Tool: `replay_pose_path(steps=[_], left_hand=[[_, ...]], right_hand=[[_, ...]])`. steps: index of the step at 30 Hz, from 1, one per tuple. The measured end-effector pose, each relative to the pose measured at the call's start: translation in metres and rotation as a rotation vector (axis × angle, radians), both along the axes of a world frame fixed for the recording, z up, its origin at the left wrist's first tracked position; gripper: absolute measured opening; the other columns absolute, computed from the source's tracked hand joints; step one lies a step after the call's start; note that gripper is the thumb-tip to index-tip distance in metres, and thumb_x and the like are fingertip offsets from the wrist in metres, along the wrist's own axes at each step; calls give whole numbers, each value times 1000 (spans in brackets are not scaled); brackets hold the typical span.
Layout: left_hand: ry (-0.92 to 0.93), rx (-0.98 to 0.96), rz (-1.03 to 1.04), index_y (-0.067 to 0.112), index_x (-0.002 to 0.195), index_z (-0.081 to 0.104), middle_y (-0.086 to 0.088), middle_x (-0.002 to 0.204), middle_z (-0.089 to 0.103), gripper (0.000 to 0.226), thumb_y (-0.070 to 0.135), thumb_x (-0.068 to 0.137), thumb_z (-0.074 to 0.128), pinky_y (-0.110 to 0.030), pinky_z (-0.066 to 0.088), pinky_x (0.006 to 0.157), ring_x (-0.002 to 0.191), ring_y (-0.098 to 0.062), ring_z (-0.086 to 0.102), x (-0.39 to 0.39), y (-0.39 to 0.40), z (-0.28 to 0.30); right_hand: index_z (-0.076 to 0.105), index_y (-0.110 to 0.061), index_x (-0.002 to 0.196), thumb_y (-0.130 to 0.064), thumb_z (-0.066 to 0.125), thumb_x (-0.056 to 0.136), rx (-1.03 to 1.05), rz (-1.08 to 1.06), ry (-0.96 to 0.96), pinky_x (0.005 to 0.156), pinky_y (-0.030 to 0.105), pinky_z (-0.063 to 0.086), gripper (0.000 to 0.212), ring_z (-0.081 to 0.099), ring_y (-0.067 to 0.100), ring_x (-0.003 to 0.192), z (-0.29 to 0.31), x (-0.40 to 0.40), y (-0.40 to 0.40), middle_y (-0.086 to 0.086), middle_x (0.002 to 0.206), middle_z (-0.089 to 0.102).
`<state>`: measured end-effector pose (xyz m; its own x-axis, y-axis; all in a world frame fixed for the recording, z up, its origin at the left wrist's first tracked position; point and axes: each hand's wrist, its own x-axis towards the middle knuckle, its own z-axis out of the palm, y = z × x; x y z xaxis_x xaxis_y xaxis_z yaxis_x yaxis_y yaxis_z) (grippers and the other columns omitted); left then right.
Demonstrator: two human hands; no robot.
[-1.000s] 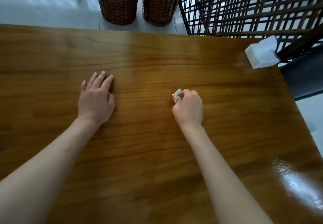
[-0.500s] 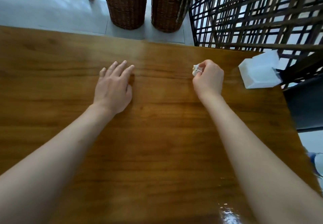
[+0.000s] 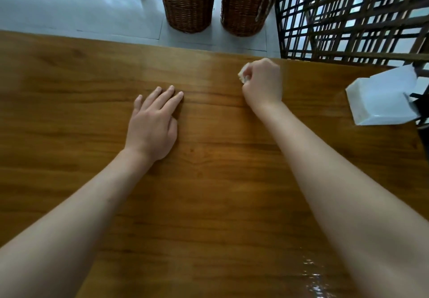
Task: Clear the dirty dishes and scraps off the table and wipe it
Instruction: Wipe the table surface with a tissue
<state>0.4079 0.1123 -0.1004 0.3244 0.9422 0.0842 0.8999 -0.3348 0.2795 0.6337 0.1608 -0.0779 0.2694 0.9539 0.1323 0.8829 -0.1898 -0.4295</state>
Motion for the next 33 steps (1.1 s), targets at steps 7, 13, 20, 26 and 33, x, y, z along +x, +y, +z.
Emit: replay_pose_path(steps=[7, 13, 20, 26, 33], left_hand=[[-12, 2, 0, 20, 140, 43, -5, 147, 40, 54, 23, 88, 31, -47, 14, 114, 139, -27, 29, 0, -1, 1], [-20, 23, -16, 19, 141, 42, -6, 147, 40, 51, 16, 90, 39, -48, 14, 113, 139, -28, 29, -1, 1, -1], [147, -60, -10, 23, 148, 24, -3, 156, 22, 54, 14, 96, 34, -46, 8, 115, 144, -25, 14, 5, -3, 8], [25, -3, 33, 17, 143, 38, -13, 150, 33, 55, 6, 89, 46, -52, 21, 111, 140, -32, 26, -30, -84, 23], [-9, -86, 100, 17, 142, 39, -10, 149, 36, 52, 16, 91, 48, -50, 18, 112, 140, -30, 26, -51, -129, 1]], right_hand=[[72, -10, 94, 0, 54, 87, -11, 210, -117, 68, 19, 37, 22, 50, 15, 87, -7, -38, -42, 3, 91, 60], [71, -5, 95, -2, 55, 85, -3, 270, -126, 63, 21, 37, 19, 51, 21, 85, -2, -59, -90, 8, 86, 59], [71, -6, 95, -3, 52, 91, -109, 362, -73, 64, 27, 47, 19, 49, 17, 79, 4, -75, -142, 5, 82, 55], [73, -5, 93, -2, 57, 89, -95, 145, 146, 67, 27, 48, 17, 56, 19, 78, 17, -78, -119, 9, 85, 61], [72, -8, 88, 6, 56, 84, -111, 319, -18, 69, 31, 50, 22, 53, 21, 83, 6, -109, -130, 7, 83, 56]])
